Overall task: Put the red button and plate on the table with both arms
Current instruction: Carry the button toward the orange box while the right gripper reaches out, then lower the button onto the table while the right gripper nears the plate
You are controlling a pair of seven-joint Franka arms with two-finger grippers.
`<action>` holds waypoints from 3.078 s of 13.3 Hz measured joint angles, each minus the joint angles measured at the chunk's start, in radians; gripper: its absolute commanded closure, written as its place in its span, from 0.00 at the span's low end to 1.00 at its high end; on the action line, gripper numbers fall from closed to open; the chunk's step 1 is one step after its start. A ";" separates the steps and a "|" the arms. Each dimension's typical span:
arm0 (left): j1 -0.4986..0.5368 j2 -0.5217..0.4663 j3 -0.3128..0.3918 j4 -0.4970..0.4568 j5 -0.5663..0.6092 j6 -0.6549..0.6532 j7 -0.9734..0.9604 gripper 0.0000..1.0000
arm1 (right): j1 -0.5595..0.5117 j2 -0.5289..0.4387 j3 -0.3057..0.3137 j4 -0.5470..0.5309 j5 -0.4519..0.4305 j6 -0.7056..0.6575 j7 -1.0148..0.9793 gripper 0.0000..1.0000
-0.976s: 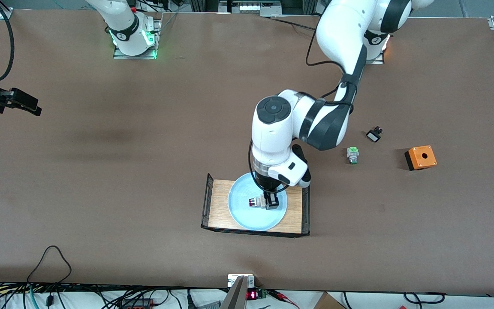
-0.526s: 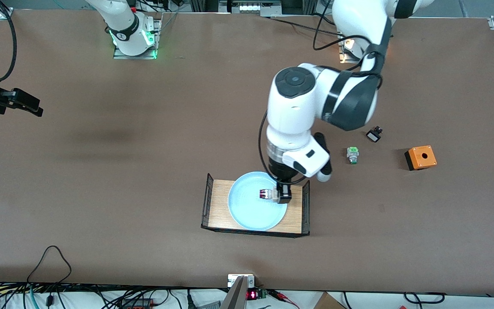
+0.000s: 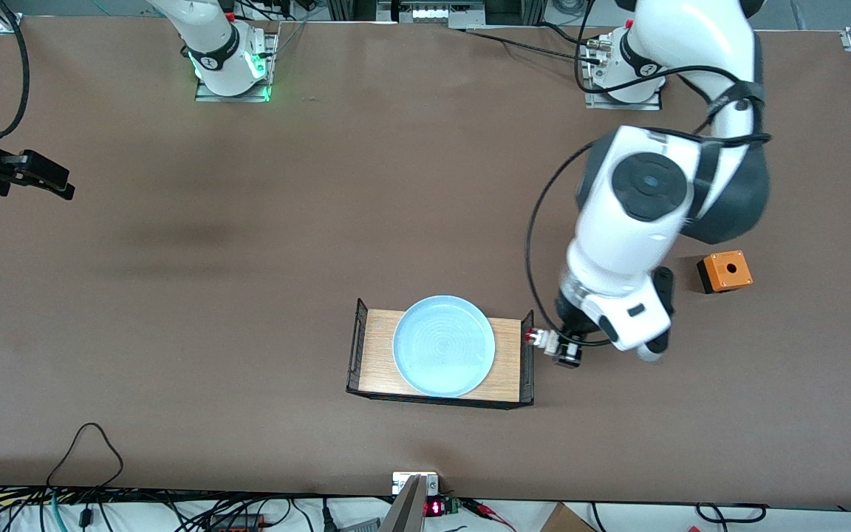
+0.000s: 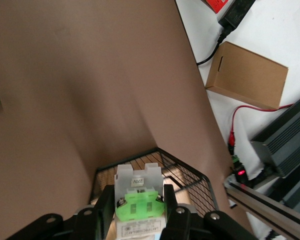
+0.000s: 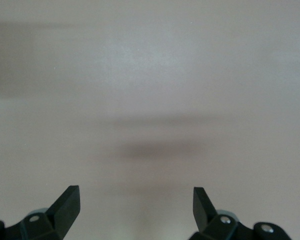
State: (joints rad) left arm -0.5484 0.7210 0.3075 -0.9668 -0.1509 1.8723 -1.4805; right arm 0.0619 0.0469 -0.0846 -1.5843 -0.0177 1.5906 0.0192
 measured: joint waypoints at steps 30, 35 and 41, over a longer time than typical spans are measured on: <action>0.367 0.072 -0.011 -0.561 -0.243 0.245 1.660 0.86 | 0.644 0.448 0.014 0.192 0.201 0.552 1.334 0.00; 0.381 0.085 -0.012 -0.566 -0.263 0.255 1.700 0.11 | 0.645 0.521 0.011 0.212 0.226 0.666 1.350 0.00; 0.379 0.033 -0.013 -0.552 -0.263 0.256 1.692 0.00 | 0.643 0.602 0.004 0.213 0.226 0.784 1.354 0.00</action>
State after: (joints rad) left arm -0.1699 0.7541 0.2947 -1.5192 -0.4139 2.1280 0.2117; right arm 0.7050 0.6491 -0.0804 -1.3716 0.2084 2.3742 1.3728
